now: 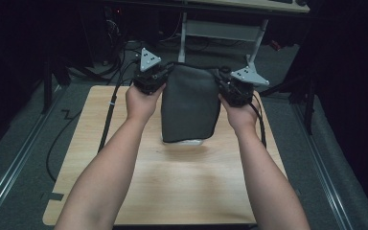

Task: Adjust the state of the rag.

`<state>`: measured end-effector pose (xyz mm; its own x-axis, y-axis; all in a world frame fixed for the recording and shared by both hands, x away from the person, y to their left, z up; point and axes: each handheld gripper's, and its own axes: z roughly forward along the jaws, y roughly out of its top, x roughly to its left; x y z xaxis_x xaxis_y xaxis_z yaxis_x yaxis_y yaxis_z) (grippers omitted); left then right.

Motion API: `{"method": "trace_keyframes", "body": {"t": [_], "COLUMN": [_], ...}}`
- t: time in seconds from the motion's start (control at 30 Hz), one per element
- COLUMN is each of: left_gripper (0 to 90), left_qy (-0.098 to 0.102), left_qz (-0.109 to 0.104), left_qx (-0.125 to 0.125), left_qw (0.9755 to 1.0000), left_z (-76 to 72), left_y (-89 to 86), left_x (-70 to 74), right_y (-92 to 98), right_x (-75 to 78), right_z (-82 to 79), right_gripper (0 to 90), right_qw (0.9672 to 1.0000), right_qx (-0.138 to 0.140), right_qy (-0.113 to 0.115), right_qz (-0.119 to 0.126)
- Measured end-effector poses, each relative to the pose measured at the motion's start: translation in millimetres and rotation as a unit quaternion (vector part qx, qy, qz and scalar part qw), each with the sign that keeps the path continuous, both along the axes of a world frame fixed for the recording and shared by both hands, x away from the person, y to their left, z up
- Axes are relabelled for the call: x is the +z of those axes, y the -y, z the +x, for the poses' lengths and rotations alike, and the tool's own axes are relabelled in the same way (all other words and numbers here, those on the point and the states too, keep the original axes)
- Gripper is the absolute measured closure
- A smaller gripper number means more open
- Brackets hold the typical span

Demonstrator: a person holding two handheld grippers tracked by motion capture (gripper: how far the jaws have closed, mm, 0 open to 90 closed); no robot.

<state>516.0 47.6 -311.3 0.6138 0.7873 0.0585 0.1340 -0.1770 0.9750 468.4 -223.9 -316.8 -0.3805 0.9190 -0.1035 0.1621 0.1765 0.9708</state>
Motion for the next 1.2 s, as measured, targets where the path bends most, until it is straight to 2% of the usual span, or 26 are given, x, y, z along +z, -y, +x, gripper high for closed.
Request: {"method": "trace_keyframes", "body": {"t": [0.2, 0.37, 0.47, 0.57, 0.67, 0.77, 0.87, 1.2], "left_gripper": [82.2, 82.2, 82.0, 81.7, 81.7, 81.7, 81.7, 81.6], "left_qy": [-0.042, -0.066, -0.076, -0.09, -0.105, -0.127, -0.141, -0.163], "left_qz": [0.004, 0.013, 0.025, 0.018, 0.021, 0.01, 0.0, 0.007], "left_qx": [-0.004, -0.017, -0.024, -0.032, -0.038, -0.042, -0.046, -0.055], "left_qw": [0.9991, 0.9976, 0.9965, 0.9953, 0.9935, 0.9909, 0.989, 0.985], "left_z": [13.1, 19.9, 23.6, 26.6, 29.2, 31.5, 33.4, 33.8], "left_y": [-3.9, -7.1, -7.2, -9.4, -9.7, -11.3, -13.3, -11.9], "left_x": [-28.7, -49.1, -58.1, -66.4, -75.9, -85.6, -92.4, -107.0], "right_y": [-0.9, 1.3, 2.1, 3.0, 5.7, 6.6, 6.9, 14.0], "right_x": [-13.9, -31.4, -39.9, -45.2, -49.8, -54.5, -59.7, -77.4], "right_z": [11.1, 21.3, 27.0, 30.9, 33.8, 35.0, 35.9, 37.8], "right_gripper": [82.3, 82.4, 82.5, 82.4, 82.4, 82.4, 82.4, 82.4], "right_qw": [0.9995, 0.9978, 0.9966, 0.9957, 0.9945, 0.9935, 0.9924, 0.9897], "right_qx": [0.01, 0.021, 0.018, 0.02, 0.027, 0.031, 0.037, 0.046], "right_qy": [-0.022, -0.047, -0.067, -0.077, -0.088, -0.098, -0.104, -0.128], "right_qz": [-0.023, -0.042, -0.043, -0.047, -0.05, -0.051, -0.055, -0.045]}}
